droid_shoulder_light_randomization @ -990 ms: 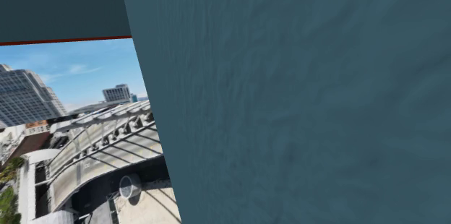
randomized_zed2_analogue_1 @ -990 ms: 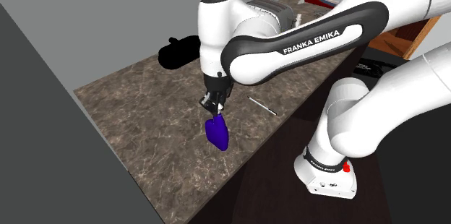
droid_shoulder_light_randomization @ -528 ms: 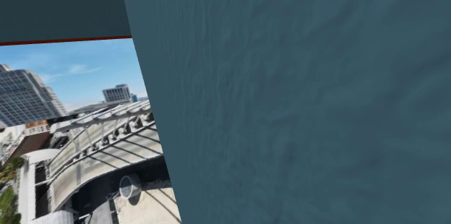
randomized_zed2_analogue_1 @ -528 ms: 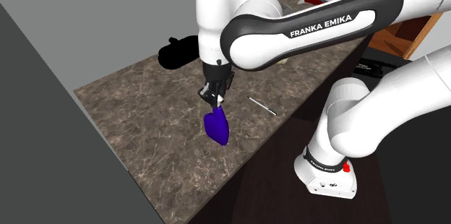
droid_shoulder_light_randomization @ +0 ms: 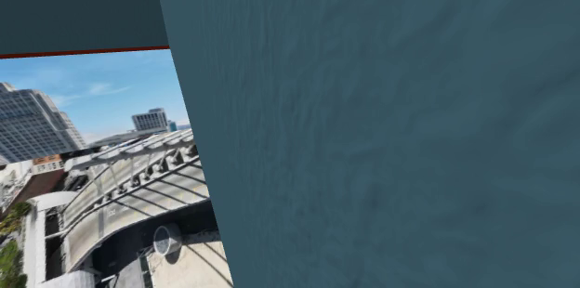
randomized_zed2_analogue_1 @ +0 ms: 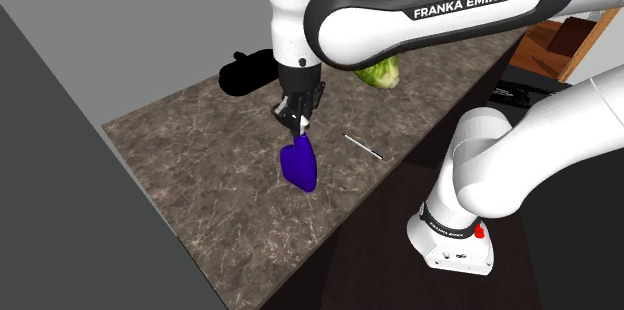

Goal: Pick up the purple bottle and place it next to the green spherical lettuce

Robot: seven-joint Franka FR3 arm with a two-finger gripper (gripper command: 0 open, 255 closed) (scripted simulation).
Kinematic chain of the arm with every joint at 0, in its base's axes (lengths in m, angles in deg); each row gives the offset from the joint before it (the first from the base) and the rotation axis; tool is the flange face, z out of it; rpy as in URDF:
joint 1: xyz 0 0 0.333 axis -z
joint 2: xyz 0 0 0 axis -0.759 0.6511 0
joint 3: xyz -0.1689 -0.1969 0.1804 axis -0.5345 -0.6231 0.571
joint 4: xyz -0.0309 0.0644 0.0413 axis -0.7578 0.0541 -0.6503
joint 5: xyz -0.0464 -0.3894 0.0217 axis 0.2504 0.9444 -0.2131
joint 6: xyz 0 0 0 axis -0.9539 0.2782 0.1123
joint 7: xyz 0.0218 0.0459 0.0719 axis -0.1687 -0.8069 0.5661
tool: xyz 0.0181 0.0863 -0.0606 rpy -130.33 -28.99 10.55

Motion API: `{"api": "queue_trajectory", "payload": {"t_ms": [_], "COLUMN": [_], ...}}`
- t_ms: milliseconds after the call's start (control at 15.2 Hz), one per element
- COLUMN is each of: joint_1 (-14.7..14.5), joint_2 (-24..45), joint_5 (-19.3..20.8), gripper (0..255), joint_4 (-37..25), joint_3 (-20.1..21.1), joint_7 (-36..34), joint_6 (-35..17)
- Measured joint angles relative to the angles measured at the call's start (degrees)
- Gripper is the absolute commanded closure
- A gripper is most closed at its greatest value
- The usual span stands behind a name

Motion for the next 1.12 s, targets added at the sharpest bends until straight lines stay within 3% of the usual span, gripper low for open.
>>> {"api": "queue_trajectory", "payload": {"t_ms": [1122], "joint_1": [0.46], "joint_2": [0.99], "joint_5": [0.79], "gripper": [255], "joint_4": [-13.88], "joint_3": [-0.84], "joint_7": [-0.07], "joint_6": [12.89]}}
